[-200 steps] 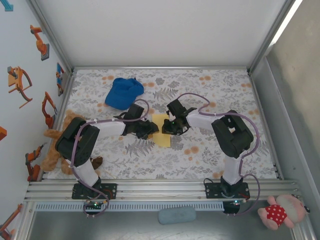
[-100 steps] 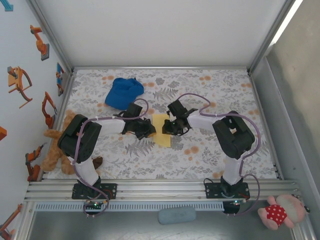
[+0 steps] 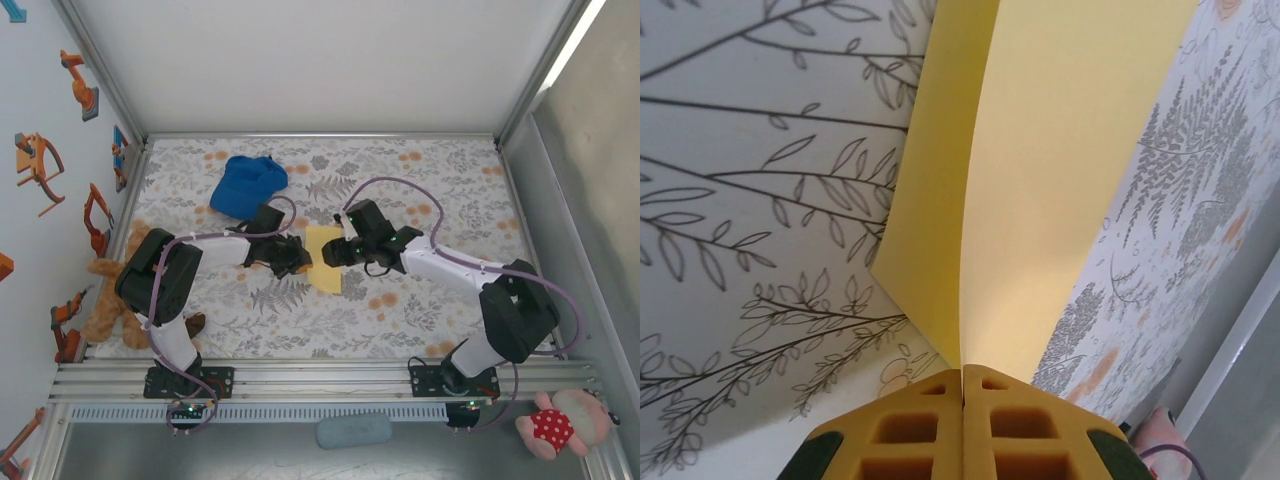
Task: Fold a paper plane with a square sheet of paper (pick it up from the middle)
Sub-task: Third fold the triangle at the center of the table.
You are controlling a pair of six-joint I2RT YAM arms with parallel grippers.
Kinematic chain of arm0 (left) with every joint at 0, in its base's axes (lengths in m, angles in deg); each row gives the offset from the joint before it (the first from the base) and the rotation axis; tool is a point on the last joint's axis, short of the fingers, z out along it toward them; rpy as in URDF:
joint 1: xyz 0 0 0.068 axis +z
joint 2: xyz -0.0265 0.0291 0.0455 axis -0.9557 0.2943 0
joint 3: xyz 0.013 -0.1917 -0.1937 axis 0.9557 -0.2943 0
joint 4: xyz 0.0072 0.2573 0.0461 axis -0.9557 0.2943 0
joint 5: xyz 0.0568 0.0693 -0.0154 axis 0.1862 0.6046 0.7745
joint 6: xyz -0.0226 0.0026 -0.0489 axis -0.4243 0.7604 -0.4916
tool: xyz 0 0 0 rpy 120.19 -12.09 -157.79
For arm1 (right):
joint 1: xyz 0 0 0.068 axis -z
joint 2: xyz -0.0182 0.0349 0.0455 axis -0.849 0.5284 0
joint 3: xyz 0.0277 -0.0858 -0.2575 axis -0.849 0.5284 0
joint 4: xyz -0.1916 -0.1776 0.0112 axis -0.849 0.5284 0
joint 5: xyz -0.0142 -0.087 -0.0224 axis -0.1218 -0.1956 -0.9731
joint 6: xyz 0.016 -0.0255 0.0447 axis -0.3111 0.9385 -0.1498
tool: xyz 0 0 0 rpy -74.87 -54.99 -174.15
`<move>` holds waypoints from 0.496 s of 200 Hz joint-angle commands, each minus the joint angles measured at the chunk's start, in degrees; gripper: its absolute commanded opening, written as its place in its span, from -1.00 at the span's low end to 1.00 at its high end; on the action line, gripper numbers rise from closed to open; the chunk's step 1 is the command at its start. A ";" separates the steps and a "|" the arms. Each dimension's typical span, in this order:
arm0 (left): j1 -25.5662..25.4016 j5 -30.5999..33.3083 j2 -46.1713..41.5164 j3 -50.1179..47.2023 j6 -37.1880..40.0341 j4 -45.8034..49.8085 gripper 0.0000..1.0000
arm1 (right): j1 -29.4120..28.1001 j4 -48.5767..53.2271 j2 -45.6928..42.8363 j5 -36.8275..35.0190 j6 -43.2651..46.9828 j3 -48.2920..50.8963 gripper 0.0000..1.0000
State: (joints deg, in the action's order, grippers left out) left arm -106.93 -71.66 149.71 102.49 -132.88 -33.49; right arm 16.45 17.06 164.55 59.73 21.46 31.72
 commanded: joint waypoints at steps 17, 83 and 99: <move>0.12 -1.30 -0.92 1.71 -1.21 1.89 -1.00 | -6.70 -0.61 0.98 -6.63 7.10 2.03 0.07; 0.03 -1.61 -0.92 1.95 -1.37 1.86 -1.00 | -13.13 -2.43 7.54 -9.13 10.37 -0.59 0.05; 0.06 -1.79 -0.79 1.93 -1.47 1.77 -1.00 | -13.47 -2.60 8.80 -11.48 10.14 -1.31 0.06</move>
State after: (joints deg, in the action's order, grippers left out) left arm -106.93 -72.08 149.71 103.13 -133.51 -33.10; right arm 3.69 15.29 171.76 53.10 30.16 33.01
